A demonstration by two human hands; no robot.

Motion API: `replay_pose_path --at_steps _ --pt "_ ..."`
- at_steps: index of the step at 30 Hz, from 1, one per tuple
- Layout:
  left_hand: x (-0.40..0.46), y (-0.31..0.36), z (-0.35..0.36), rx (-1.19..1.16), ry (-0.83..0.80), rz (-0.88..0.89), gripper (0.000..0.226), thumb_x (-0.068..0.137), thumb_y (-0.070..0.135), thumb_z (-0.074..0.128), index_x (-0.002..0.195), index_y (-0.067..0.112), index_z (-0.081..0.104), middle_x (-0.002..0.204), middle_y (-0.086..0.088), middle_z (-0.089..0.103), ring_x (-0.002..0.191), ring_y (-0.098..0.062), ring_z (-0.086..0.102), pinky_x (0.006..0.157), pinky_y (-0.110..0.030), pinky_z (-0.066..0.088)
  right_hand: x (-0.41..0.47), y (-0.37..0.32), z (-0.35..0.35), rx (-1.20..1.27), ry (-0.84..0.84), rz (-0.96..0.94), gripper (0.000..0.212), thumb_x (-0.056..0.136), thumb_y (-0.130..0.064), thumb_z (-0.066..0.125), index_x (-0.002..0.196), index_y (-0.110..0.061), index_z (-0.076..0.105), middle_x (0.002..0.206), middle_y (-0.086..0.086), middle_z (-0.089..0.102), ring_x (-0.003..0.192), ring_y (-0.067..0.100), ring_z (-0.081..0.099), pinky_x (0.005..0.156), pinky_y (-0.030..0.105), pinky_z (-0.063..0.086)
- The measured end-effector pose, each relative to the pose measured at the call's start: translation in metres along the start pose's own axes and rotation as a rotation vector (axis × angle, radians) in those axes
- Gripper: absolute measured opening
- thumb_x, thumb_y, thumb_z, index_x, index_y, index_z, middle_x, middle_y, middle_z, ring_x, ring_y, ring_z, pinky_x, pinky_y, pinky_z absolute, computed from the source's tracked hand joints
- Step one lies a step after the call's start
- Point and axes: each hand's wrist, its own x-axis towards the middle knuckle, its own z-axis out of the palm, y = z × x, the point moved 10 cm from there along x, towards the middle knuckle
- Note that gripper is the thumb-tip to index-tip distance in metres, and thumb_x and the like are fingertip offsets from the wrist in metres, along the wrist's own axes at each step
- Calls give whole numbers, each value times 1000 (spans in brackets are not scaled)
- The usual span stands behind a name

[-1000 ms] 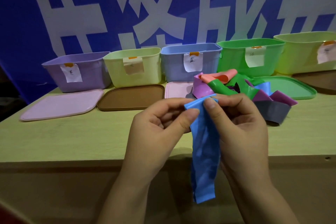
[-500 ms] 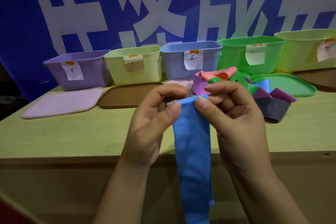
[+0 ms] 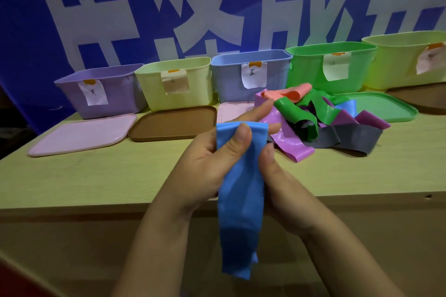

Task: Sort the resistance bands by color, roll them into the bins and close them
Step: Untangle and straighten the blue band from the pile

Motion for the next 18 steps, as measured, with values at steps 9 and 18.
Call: replay_pose_path --at_steps 9,18 --pt "12 -6 0 24 -117 -131 34 87 56 50 119 52 58 103 -7 73 60 -47 54 40 -54 42 2 11 4 168 -37 61 31 90 -35 52 72 -25 75 76 -3 72 76 8 68 71 20 53" --pt "29 -23 0 -140 -115 -147 41 98 37 30 129 24 53 67 -6 62 66 -20 65 86 -62 40 3 16 20 486 -223 136 36 89 -41 53 102 -9 63 73 10 64 75 25 66 73 31 53"
